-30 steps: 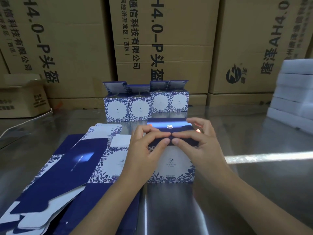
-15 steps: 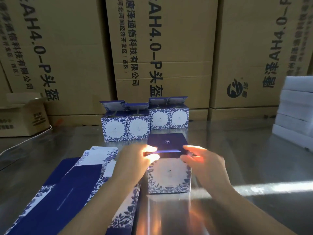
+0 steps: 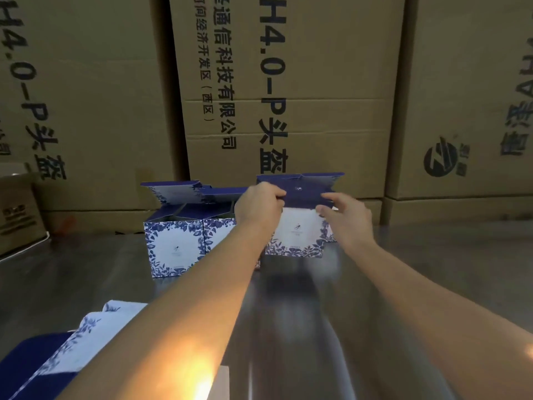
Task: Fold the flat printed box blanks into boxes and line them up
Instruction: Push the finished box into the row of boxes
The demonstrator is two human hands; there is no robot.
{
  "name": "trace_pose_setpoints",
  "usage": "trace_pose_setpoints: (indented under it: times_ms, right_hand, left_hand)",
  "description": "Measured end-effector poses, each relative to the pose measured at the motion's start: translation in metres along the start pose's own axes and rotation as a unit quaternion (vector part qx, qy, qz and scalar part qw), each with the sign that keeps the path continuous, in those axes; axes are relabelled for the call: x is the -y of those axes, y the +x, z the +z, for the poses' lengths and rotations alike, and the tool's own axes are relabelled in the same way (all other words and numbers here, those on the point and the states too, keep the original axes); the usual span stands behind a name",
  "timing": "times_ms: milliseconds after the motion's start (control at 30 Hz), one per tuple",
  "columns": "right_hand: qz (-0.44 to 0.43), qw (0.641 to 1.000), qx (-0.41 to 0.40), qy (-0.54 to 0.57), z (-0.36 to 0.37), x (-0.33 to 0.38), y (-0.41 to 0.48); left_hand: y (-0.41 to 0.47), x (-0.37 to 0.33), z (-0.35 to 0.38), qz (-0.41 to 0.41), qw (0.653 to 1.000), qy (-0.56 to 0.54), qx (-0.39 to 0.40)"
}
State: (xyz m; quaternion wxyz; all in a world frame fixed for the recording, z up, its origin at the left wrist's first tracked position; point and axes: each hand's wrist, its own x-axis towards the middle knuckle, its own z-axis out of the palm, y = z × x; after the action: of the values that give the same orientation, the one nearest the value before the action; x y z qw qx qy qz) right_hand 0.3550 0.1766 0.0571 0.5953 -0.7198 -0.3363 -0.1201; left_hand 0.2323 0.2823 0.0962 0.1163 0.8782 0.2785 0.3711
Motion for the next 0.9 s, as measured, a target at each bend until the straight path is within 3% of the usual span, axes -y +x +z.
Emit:
trace_pose_setpoints:
  times_ms: [100, 267, 367, 533, 667, 800, 900]
  right_hand:
    - [-0.002, 0.999, 0.038, -0.031, 0.021, -0.017, 0.007]
    - [0.007, 0.998, 0.032, -0.050, 0.040, -0.037, 0.006]
    - [0.003, 0.998, 0.035, -0.049, 0.044, -0.036, 0.008]
    - [-0.008, 0.995, 0.053, -0.085, 0.048, -0.032, 0.011]
    - [0.011, 0.990, 0.061, -0.124, 0.042, -0.031, 0.008]
    - [-0.018, 0.928, 0.181, -0.326, 0.033, -0.026, 0.001]
    - [0.025, 0.887, 0.272, -0.373, 0.020, -0.015, -0.013]
  left_hand:
    - [0.007, 0.022, 0.022, -0.014, 0.997, 0.071, 0.009]
    - [0.008, 0.043, 0.045, -0.067, 0.997, -0.034, 0.025]
    - [0.008, 0.046, 0.050, -0.069, 0.997, -0.030, 0.009]
    - [0.005, 0.046, 0.059, -0.028, 0.988, 0.140, -0.060]
    - [0.005, 0.044, 0.055, 0.003, 0.974, 0.220, -0.050]
    - [-0.003, 0.032, 0.050, 0.055, 0.932, 0.356, 0.023]
    - [-0.016, 0.028, 0.036, 0.034, 0.924, 0.358, 0.132]
